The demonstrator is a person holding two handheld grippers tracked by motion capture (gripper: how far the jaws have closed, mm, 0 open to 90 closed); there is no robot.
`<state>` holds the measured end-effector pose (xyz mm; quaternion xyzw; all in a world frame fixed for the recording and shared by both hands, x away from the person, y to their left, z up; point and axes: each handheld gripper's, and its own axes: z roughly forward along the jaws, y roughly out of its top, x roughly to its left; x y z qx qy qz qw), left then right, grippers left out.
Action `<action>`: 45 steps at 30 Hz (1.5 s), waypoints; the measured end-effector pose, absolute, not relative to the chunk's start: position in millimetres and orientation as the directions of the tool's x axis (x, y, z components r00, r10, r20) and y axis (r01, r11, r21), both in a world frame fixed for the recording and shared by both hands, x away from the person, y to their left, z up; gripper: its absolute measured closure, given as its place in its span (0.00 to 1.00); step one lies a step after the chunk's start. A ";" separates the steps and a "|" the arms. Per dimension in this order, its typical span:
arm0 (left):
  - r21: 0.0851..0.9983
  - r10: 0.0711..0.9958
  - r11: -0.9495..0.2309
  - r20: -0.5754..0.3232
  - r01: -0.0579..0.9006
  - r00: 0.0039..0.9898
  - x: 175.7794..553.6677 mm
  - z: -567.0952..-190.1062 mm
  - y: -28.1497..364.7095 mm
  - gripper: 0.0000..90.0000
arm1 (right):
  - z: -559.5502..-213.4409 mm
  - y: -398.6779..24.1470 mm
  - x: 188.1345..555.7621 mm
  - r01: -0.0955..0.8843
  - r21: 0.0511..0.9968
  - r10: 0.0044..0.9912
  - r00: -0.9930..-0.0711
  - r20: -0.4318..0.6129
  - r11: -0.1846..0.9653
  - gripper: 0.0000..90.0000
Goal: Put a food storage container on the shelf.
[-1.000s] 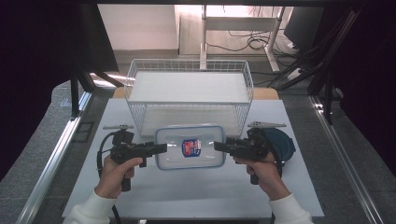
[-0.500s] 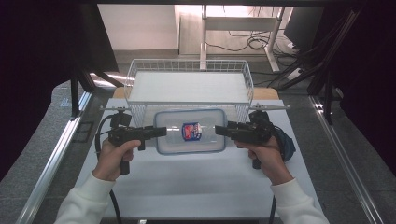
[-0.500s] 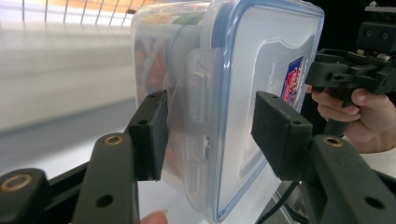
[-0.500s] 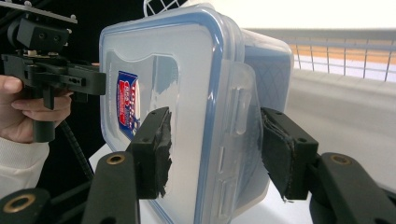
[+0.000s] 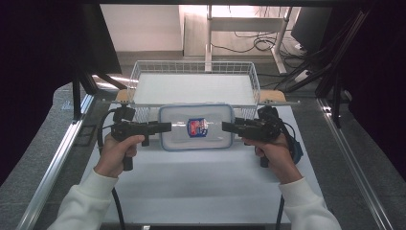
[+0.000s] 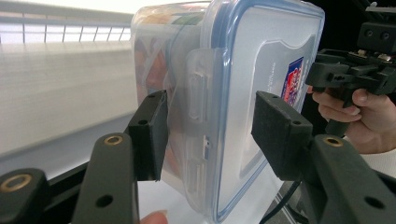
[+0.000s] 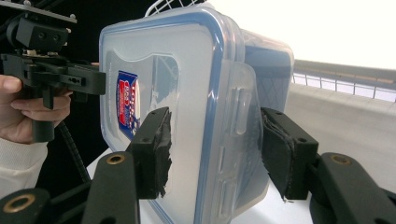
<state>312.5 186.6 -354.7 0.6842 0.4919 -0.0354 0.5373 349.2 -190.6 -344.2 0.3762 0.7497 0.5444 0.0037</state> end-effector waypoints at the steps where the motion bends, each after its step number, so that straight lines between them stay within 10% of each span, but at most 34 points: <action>1: 0.700 0.635 0.061 -0.577 0.711 0.514 312.5 -354.7 186.6 0.52 | -344.2 -190.6 349.2 0.560 0.819 0.568 -0.717 0.404 0.124 0.51; 45: 0.723 0.622 0.046 -0.561 0.689 0.547 379.6 -301.5 196.4 0.53 | -287.4 -182.7 409.5 0.545 0.830 0.573 -0.721 0.391 0.118 0.51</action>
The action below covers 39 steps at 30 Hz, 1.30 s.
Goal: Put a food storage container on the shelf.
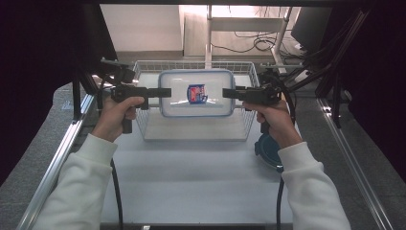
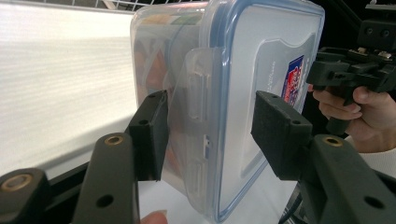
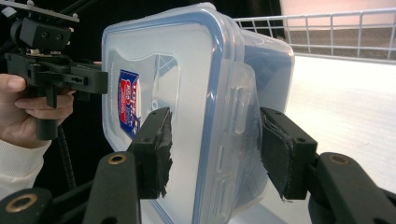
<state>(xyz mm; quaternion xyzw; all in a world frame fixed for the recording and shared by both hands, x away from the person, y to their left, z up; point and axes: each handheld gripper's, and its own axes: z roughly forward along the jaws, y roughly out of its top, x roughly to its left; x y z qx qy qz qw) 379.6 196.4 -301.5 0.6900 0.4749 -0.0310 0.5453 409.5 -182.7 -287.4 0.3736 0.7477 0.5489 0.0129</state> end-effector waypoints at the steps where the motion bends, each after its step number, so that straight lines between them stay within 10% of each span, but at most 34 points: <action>1: 0.722 0.620 0.044 -0.562 0.690 0.548 381.6 -301.2 196.8 0.53 | -287.4 -182.7 409.5 0.545 0.830 0.573 -0.721 0.391 0.118 0.51; 39: 0.617 0.597 0.112 -0.669 0.779 0.444 457.3 -311.0 203.7 0.53 | -292.0 -175.6 486.5 0.728 0.684 0.610 -0.563 0.557 0.048 0.50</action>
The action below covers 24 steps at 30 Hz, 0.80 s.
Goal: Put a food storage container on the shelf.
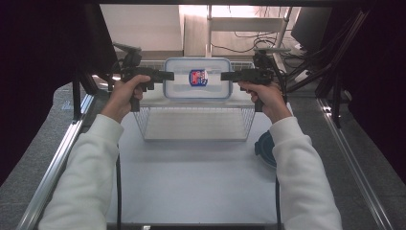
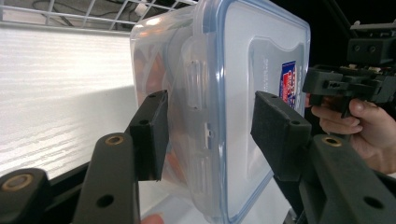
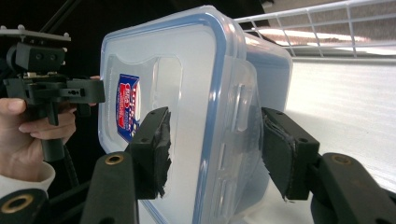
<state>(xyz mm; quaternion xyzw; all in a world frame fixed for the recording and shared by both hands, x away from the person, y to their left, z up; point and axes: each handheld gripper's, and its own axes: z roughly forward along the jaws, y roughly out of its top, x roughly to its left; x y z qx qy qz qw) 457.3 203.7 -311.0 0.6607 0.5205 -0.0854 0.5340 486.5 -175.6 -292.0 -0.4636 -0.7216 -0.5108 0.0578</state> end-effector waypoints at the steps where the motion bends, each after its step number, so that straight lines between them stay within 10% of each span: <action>1: 0.611 0.594 0.114 -0.674 0.783 0.439 458.8 -311.8 204.3 0.53 | -291.9 -175.4 488.3 0.735 0.676 0.611 -0.557 0.562 0.049 0.49; 24: 0.503 0.564 0.188 -0.759 0.844 0.327 486.1 -326.4 203.8 0.47 | -300.7 -164.9 511.6 0.844 0.529 0.670 -0.343 0.659 -0.088 0.41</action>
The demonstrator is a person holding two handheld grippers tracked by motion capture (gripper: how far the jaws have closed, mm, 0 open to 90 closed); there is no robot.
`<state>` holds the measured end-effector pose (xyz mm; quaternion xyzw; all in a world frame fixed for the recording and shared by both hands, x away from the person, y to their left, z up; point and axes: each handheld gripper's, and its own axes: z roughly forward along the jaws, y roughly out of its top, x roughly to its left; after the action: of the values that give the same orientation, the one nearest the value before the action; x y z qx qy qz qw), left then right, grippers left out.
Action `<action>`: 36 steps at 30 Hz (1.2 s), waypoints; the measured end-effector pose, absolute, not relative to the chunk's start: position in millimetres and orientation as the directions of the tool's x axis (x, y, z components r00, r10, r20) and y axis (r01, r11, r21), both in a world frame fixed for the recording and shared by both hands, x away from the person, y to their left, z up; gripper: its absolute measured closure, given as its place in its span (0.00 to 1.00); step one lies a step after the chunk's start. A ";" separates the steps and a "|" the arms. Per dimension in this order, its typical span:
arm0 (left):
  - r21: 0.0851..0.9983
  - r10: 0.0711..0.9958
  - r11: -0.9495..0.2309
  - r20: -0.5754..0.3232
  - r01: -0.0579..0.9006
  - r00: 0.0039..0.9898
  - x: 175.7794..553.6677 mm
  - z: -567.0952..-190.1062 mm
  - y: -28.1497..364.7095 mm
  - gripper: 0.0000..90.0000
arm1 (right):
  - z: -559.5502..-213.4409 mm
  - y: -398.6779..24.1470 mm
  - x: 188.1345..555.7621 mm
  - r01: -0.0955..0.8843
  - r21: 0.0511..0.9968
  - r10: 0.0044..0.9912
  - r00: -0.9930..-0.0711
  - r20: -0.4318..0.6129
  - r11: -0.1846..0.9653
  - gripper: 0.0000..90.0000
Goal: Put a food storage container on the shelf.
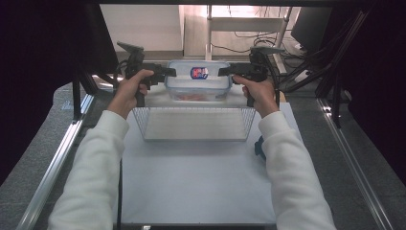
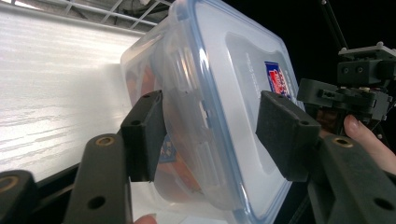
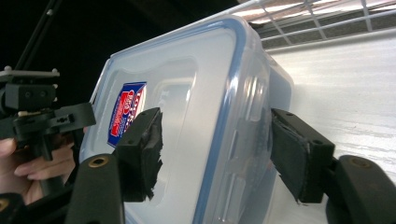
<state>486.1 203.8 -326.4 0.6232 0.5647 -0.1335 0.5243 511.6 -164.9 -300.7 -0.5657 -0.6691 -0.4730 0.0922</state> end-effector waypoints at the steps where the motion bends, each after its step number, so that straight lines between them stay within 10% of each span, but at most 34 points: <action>1: 0.500 0.559 0.196 -0.764 0.844 0.323 487.0 -327.7 203.7 0.47 | -302.0 -163.7 512.5 0.846 0.524 0.674 -0.332 0.659 -0.096 0.40; 15: 0.628 0.643 0.224 -0.670 0.746 0.370 480.3 -328.1 203.2 0.33 | -296.3 -155.6 499.0 0.797 0.583 0.732 -0.300 0.611 -0.160 0.23; 36: 0.831 0.738 -0.001 -0.374 0.556 0.561 368.0 -314.7 202.9 0.26 | -290.8 -205.7 415.7 0.533 0.841 0.745 -0.597 0.297 0.091 0.19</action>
<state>368.0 202.9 -314.7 0.7024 0.4608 0.0850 0.5358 415.7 -205.7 -290.8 -0.4370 -0.7314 -0.5133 -0.1033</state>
